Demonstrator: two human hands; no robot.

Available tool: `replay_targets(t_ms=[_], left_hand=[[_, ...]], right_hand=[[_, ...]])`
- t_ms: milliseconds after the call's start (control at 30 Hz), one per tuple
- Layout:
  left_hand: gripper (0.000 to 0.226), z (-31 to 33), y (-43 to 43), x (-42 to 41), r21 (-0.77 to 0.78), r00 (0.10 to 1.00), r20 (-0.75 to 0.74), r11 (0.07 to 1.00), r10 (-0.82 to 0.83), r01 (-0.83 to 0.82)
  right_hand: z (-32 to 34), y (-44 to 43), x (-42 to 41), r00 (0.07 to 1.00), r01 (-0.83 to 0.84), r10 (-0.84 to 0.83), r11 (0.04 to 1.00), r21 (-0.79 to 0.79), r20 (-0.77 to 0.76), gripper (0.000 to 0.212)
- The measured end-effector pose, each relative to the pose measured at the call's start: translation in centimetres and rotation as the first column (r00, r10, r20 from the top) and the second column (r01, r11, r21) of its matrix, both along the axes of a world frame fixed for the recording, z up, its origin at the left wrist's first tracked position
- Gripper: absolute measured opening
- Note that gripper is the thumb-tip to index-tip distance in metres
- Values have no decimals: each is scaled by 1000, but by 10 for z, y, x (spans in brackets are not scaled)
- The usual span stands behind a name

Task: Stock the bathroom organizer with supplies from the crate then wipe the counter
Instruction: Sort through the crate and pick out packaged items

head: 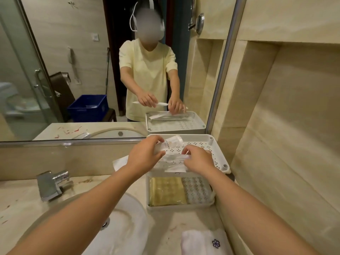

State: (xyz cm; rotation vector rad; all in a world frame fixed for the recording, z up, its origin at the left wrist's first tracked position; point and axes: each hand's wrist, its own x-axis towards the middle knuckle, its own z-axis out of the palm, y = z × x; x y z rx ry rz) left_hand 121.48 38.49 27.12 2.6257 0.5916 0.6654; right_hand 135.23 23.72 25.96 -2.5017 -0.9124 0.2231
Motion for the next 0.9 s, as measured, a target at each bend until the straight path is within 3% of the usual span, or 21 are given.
replay_targets(t_ms=[167,400,633,733,900], left_hand=[[36,-12,8,16,9,998,-57,1000,25,-24],[39,-22,5,34,4,996,-88,1000,-8,8],[40,-26,-11,57,-13,990,-126,998,-70,69],[38,-27,-19,68,-8,979,-175,994,-109,109],[38,-31,-34,82,-10,937,-269,974,-221,227]], right_hand=[[-7,11,14,999,-41,42,999,-27,23,31],[-20,8,22,988,-85,83,996,-10,-132,34],[-19,-12,33,963,230,-191,950,211,-190,23],[-18,-23,38,964,256,-227,933,251,-139,21],[-25,-32,44,995,101,-103,970,222,-4,26]])
